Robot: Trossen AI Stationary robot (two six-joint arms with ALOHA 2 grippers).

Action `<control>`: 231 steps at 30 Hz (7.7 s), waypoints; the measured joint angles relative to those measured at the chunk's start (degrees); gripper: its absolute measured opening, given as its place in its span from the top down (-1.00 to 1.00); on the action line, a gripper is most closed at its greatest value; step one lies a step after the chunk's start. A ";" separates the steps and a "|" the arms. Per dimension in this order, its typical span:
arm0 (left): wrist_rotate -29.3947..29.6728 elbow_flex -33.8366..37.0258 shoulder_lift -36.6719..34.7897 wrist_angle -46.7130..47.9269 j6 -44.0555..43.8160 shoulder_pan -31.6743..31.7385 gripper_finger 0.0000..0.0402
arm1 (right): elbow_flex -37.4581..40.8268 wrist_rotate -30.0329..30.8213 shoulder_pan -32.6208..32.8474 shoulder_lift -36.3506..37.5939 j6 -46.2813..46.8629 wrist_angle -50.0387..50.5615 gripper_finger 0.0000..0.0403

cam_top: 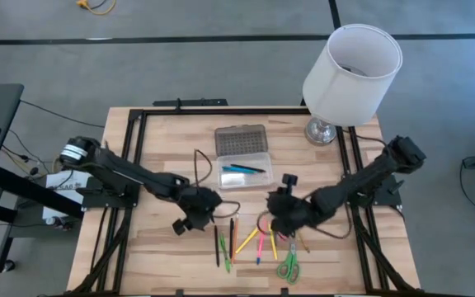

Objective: Pick & place school supplies into a supply box
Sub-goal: Put the left black pen into the gray supply box

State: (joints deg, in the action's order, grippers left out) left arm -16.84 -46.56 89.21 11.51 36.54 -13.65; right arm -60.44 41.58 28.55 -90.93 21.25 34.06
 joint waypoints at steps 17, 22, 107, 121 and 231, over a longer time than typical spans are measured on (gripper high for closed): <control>-9.45 -0.53 12.08 -13.62 3.75 -1.14 0.01 | 0.01 11.38 9.36 -0.18 13.29 6.63 0.57; -10.03 -0.51 12.22 -14.20 4.28 -1.14 0.01 | 0.01 11.46 9.31 -0.18 13.32 6.59 0.57; -16.21 -2.16 16.58 8.82 -1.57 14.56 0.79 | 0.01 11.19 9.31 -0.22 16.29 6.47 0.57; 9.90 -1.27 8.69 14.64 -9.07 7.76 0.79 | 0.01 10.95 9.36 -0.24 16.35 6.45 0.57; 18.62 -0.95 4.70 -19.21 -11.30 23.67 0.77 | 3.47 10.84 9.31 -0.27 16.35 3.59 0.57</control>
State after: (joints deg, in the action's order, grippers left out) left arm 1.78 -47.51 93.91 -7.70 25.25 10.02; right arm -56.97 52.42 37.87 -91.20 37.60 37.65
